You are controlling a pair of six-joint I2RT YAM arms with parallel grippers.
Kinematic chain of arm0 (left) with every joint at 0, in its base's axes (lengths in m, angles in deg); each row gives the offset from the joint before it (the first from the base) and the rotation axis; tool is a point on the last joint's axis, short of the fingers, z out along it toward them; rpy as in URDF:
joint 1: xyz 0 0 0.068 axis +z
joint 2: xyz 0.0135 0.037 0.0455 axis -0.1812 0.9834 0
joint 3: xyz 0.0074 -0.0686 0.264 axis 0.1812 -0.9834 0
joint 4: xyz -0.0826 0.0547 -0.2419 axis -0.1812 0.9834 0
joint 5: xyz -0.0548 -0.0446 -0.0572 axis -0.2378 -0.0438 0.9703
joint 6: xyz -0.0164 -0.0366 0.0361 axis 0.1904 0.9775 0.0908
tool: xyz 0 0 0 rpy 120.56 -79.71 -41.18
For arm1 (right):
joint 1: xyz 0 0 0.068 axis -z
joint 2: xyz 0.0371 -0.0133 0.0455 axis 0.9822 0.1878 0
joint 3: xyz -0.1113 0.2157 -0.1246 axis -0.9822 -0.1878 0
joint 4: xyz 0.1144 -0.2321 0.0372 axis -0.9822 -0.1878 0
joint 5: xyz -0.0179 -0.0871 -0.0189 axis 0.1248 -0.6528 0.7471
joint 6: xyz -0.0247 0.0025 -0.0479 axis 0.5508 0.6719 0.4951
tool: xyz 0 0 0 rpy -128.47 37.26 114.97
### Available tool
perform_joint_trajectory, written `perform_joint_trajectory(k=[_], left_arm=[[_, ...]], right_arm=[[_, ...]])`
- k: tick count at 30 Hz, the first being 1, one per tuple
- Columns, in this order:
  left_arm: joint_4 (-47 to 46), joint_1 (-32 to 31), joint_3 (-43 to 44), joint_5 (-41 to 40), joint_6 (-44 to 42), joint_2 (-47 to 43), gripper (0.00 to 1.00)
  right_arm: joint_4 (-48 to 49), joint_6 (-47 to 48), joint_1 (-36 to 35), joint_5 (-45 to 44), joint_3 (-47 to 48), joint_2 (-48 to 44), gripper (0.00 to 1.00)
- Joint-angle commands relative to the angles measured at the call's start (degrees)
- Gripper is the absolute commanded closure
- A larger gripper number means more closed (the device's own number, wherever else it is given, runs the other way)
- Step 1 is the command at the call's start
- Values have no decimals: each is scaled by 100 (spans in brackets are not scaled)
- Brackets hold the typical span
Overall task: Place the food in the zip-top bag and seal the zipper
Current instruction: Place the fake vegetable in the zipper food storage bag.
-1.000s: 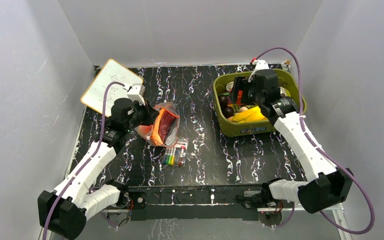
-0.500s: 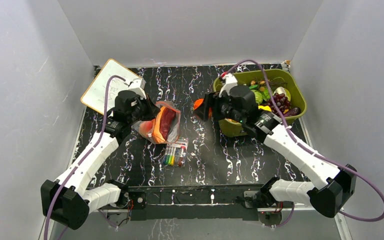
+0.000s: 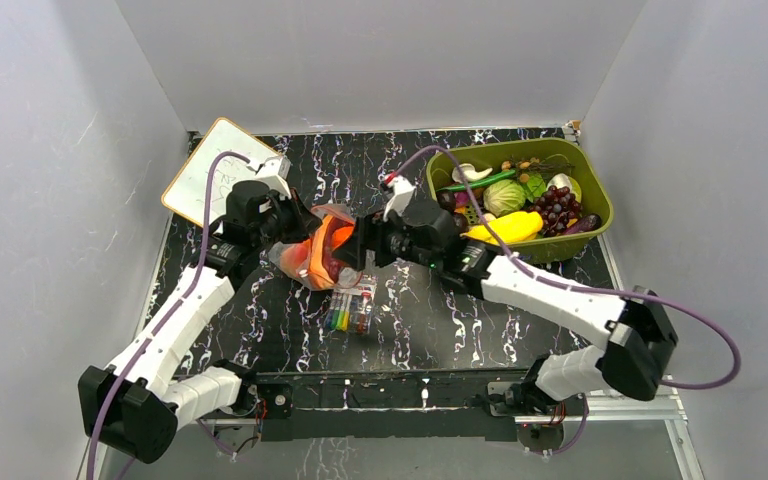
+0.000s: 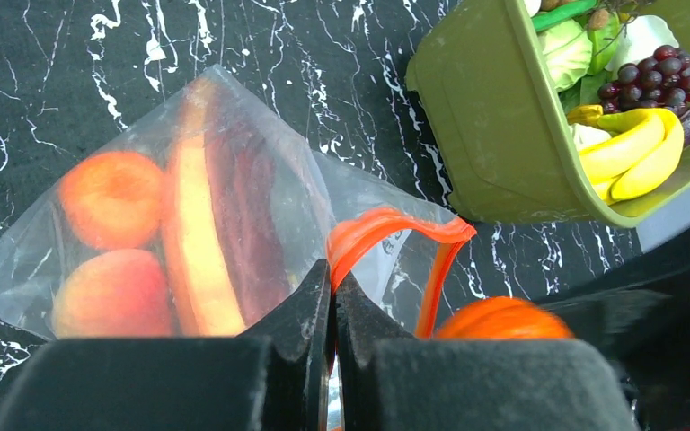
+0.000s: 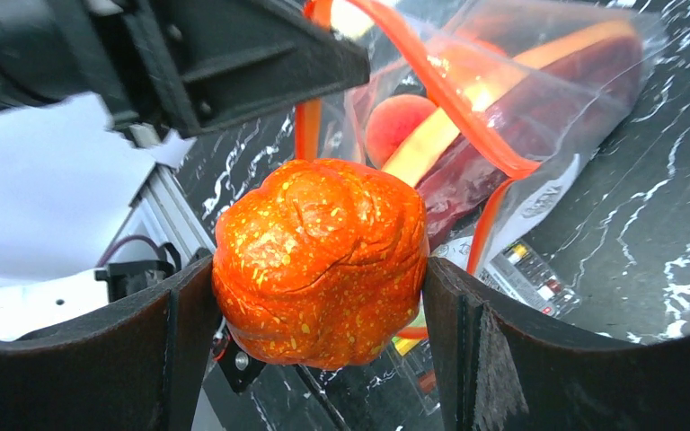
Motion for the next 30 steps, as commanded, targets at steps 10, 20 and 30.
perform_joint_trajectory(k=[10, 20, 30], left_arm=[[332, 33, 275, 479, -165, -453, 100], [587, 34, 569, 117, -249, -327, 100], [286, 45, 575, -723, -417, -251, 100]], right_arm=[[186, 732, -239, -944, 947, 1168, 50], [93, 1528, -234, -1337, 1745, 2101, 45], [-277, 2148, -231, -1405, 2343, 2474, 15]])
